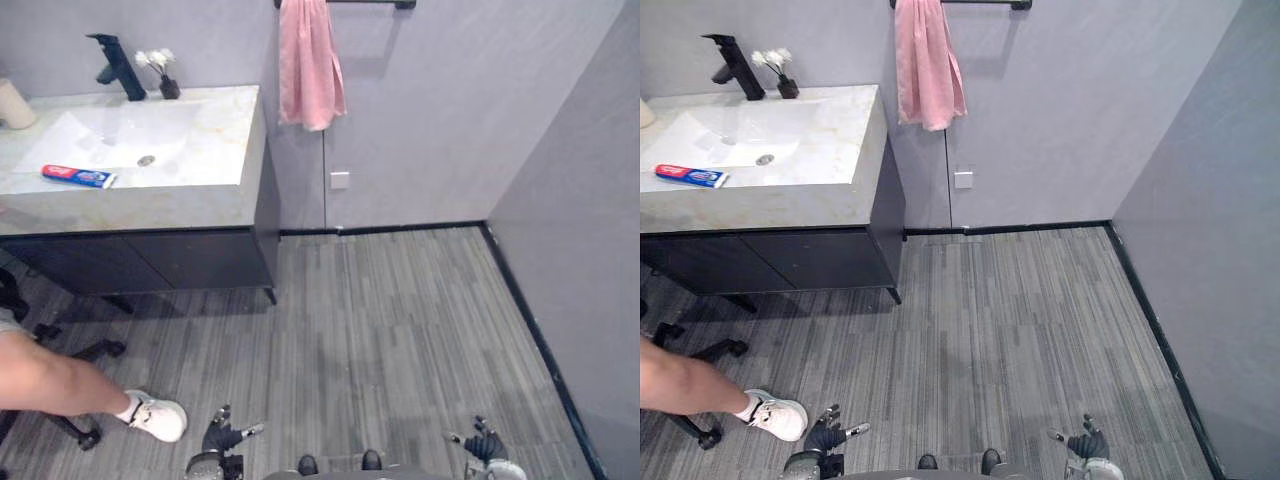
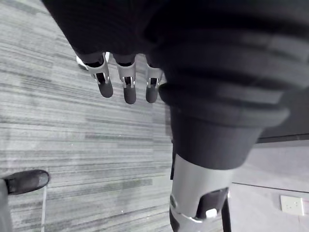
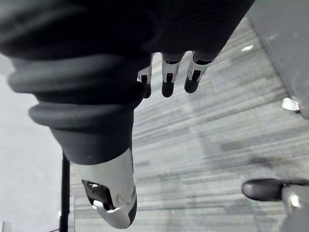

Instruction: Organize washtable

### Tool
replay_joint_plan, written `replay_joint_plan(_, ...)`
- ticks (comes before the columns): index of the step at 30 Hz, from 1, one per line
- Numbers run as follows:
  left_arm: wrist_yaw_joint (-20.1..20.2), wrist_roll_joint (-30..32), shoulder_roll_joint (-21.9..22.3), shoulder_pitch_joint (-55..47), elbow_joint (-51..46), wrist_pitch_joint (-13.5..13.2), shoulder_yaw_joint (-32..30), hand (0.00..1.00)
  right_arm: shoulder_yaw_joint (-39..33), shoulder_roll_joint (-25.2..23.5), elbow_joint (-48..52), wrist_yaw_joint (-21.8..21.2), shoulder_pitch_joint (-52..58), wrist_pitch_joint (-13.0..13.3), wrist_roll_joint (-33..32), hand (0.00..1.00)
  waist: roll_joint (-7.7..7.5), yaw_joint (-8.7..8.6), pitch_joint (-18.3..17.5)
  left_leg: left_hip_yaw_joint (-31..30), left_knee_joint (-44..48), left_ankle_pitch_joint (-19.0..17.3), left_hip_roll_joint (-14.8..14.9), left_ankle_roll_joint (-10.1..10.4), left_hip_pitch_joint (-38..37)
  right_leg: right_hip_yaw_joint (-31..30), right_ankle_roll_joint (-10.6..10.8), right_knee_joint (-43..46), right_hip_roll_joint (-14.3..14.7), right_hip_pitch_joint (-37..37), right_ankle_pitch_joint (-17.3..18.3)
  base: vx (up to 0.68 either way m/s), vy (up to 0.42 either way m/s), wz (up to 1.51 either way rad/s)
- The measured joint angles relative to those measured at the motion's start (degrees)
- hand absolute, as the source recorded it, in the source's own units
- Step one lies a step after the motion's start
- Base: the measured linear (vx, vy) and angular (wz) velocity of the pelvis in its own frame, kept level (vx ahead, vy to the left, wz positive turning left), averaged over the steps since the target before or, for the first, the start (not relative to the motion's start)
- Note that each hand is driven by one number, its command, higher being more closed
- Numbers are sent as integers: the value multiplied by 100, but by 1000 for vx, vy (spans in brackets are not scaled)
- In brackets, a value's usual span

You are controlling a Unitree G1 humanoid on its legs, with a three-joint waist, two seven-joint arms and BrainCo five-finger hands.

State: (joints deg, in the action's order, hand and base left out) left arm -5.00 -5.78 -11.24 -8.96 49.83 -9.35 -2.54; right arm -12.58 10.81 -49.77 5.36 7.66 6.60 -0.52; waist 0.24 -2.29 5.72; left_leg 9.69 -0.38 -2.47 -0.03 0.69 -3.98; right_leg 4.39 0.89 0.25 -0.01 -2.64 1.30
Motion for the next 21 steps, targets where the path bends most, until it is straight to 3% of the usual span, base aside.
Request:
replay_joint_plan(5, 12, 31, -106, 0, -404, -90, -33, 0, 8, 104, 264, -45, 7, 158, 114, 0, 59, -12, 43, -3, 0, -3, -12, 5, -143, 33, 11, -45, -22, -170, -4, 102, 7, 0)
replay_joint_plan(13, 16, 48, -50, -75, -650, -112, -11, 0, 125, 207, 406, -53, -7, 184, 172, 0, 122, -54, 91, 1, 110, -144, 18, 210, -197, 28, 128, -19, -27, -251, 81, 36, -13, -1)
replay_joint_plan(16, 3, 44, 13, -116, -746, -113, -7, 0, 143, 215, 406, -38, -83, 183, 172, 0, 167, -62, 171, 71, 259, -290, 49, 175, -173, 2, 197, 102, -22, -213, 152, 2, -11, -12)
replay_joint_plan(17, 0, 41, 43, -113, -771, -113, -7, 0, 145, 214, 406, -29, -142, 183, 172, 0, 190, -64, 228, 149, 376, -428, 71, 148, -136, -30, 171, 165, -11, -174, 218, -47, 7, -28)
replay_joint_plan(19, -13, 28, 106, -97, -781, -111, -5, 0, 168, 213, 403, -5, -280, 169, 172, 0, 256, -38, 264, 286, 608, -795, 109, -94, 73, -116, 141, 426, 6, 111, 519, -53, 17, -39)
replay_joint_plan(21, -16, -10, 156, -116, -914, -109, 49, 0, 181, 202, 406, 19, -383, 153, 171, 0, 212, -20, 339, 448, 926, -1025, 67, -148, 296, -258, 239, 1403, -103, 704, 976, -26, 46, -33)
